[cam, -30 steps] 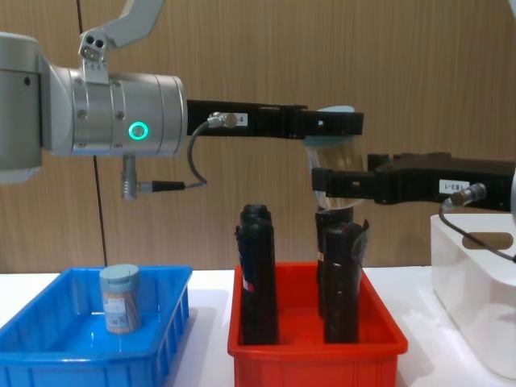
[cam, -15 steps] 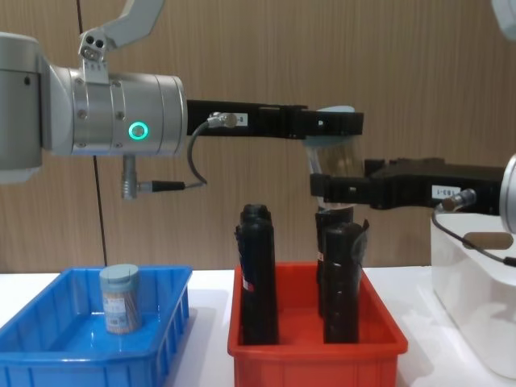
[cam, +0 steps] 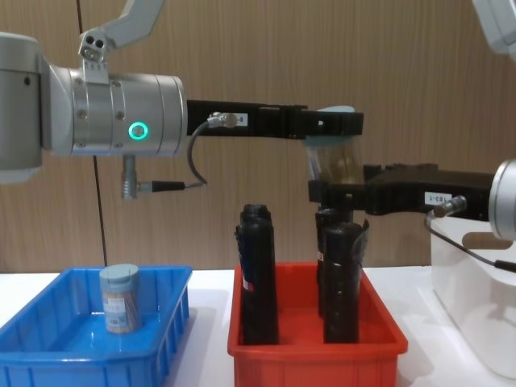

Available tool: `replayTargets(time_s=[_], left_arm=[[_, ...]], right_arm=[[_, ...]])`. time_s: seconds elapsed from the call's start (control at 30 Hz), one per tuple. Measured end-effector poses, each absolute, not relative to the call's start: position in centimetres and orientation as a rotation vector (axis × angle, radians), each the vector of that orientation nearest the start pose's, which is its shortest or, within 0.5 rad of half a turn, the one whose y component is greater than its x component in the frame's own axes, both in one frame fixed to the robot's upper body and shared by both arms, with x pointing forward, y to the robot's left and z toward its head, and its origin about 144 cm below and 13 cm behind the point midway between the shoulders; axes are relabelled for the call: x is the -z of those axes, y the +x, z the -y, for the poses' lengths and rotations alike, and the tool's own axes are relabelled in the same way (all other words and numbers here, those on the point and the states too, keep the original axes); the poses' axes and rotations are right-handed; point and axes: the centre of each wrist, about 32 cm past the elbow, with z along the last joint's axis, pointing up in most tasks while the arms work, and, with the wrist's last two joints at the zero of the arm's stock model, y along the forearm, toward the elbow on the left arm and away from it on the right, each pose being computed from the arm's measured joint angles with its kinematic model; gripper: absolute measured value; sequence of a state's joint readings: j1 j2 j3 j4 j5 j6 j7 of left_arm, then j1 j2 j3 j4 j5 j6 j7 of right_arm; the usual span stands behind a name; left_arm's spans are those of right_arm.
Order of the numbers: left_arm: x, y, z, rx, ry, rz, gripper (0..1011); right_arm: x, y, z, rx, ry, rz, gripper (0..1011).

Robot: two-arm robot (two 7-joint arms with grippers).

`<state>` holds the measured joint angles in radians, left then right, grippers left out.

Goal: Pick the cotton swabs from the blue box and place them into the white box.

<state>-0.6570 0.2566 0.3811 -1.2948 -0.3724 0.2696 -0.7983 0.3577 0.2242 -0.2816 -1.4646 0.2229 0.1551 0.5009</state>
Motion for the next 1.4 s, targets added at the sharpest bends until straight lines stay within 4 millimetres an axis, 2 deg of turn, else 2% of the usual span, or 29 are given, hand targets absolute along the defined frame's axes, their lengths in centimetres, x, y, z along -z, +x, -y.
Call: replayTargets(time_s=[0.27, 0.5, 0.67, 1.2, 1.37, 1.4], left_arm=[[-129.79, 60.82, -21.22, -0.500, 0.060, 0.034, 671], [-129.79, 60.82, -21.22, -0.500, 0.060, 0.034, 671], [-129.80, 60.82, -21.22, -0.501, 0.060, 0.034, 671], [-129.80, 60.82, -21.23, -0.501, 0.058, 0.034, 674], [-129.73, 60.81, -21.21, -0.499, 0.063, 0.031, 798], [-129.73, 60.81, -21.21, -0.499, 0.063, 0.031, 850]], right_arm=[[-122.39, 54.86, 21.29, 0.831, -0.042, 0.083, 999], [-122.23, 55.09, 21.27, 0.828, -0.033, 0.087, 863], [-122.11, 55.25, 21.29, 0.827, -0.026, 0.090, 731], [-122.05, 55.43, 21.26, 0.828, -0.009, 0.093, 727], [-122.14, 55.47, 21.27, 0.831, -0.003, 0.096, 726], [-122.14, 55.47, 21.26, 0.831, -0.003, 0.097, 726]])
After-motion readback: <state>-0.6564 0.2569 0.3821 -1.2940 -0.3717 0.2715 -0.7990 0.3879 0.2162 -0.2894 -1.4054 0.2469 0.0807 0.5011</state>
